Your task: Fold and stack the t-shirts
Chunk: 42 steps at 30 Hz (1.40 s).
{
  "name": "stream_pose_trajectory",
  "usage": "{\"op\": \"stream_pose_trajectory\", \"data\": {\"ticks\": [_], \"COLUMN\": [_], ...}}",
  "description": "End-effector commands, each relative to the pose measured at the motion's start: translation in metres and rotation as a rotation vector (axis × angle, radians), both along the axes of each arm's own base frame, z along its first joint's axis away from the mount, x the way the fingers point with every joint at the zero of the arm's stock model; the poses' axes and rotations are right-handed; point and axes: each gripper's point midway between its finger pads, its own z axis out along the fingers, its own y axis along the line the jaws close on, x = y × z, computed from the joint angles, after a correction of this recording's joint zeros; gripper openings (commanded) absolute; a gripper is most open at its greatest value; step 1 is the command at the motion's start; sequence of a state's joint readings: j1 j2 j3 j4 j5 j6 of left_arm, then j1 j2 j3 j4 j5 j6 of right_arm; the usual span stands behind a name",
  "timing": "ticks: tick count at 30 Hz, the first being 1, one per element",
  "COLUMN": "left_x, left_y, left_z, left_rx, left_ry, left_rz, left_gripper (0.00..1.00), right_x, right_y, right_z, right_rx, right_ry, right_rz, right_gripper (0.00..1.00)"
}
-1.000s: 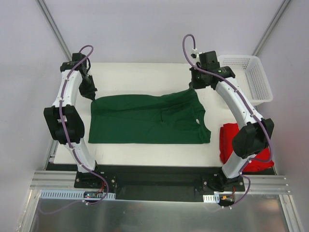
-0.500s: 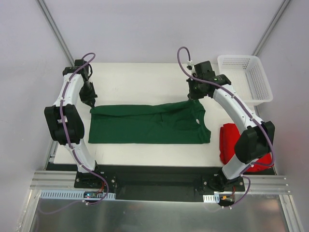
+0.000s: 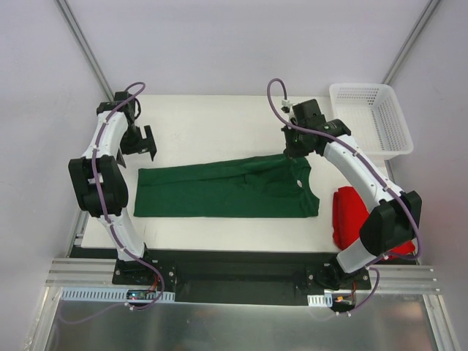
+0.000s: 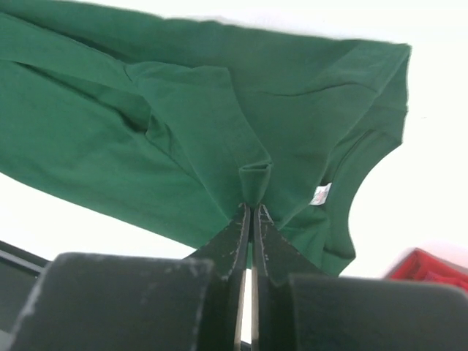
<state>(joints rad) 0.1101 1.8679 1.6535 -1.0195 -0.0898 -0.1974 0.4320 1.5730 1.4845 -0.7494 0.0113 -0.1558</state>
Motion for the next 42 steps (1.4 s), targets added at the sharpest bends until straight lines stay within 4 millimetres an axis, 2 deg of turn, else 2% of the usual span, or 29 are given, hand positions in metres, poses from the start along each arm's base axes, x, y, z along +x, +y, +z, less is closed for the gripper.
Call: {"op": "stream_pose_trajectory", "data": {"ticks": [1, 8, 15, 19, 22, 24, 26, 27, 30, 32, 36, 40, 42], "left_x": [-0.006, -0.004, -0.004, -0.002, -0.001, 0.000, 0.002, 0.003, 0.004, 0.005, 0.004, -0.002, -0.006], "left_y": [0.001, -0.001, -0.002, 0.000, 0.001, 0.001, 0.002, 0.001, 0.001, 0.000, -0.001, -0.007, -0.012], "left_z": [0.001, 0.004, 0.005, 0.009, 0.013, 0.015, 0.018, 0.018, 0.021, 0.022, 0.023, 0.021, 0.021], "left_rx": [0.029, 0.019, 0.013, 0.020, 0.023, 0.025, 0.027, 0.028, 0.026, 0.022, 0.013, 0.004, -0.011], "left_ry": [0.021, 0.011, 0.009, 0.001, -0.003, -0.004, -0.012, -0.010, -0.015, -0.015, -0.015, -0.003, -0.002], "left_rz": [0.001, 0.003, 0.008, 0.003, -0.002, -0.005, -0.003, -0.006, -0.005, -0.006, -0.008, -0.012, -0.004], "left_gripper": [0.99, 0.99, 0.99, 0.99, 0.99, 0.99, 0.99, 0.99, 0.99, 0.99, 0.99, 0.99, 0.99], "right_x": [-0.013, -0.014, -0.022, -0.037, -0.049, -0.053, -0.060, -0.062, -0.063, -0.053, -0.035, -0.006, 0.008], "right_y": [0.001, 0.001, 0.005, -0.002, -0.007, -0.008, -0.009, -0.009, -0.010, -0.010, 0.001, 0.011, 0.015], "right_z": [0.012, 0.012, 0.000, -0.006, -0.002, 0.004, 0.004, 0.006, 0.015, 0.019, 0.000, -0.024, -0.027], "right_rx": [0.022, 0.018, 0.024, -0.008, -0.015, -0.011, -0.019, -0.017, 0.006, 0.003, -0.001, -0.013, -0.015], "right_ry": [-0.014, -0.009, 0.042, 0.107, 0.147, 0.157, 0.188, 0.187, 0.160, 0.118, 0.130, 0.092, 0.083], "right_rz": [-0.001, 0.003, 0.025, 0.000, -0.023, -0.027, -0.033, -0.034, -0.059, -0.078, -0.059, -0.043, -0.037], "right_gripper": [0.01, 0.01, 0.01, 0.01, 0.03, 0.10, 0.41, 0.99, 0.96, 0.96, 0.96, 0.96, 0.99]}}
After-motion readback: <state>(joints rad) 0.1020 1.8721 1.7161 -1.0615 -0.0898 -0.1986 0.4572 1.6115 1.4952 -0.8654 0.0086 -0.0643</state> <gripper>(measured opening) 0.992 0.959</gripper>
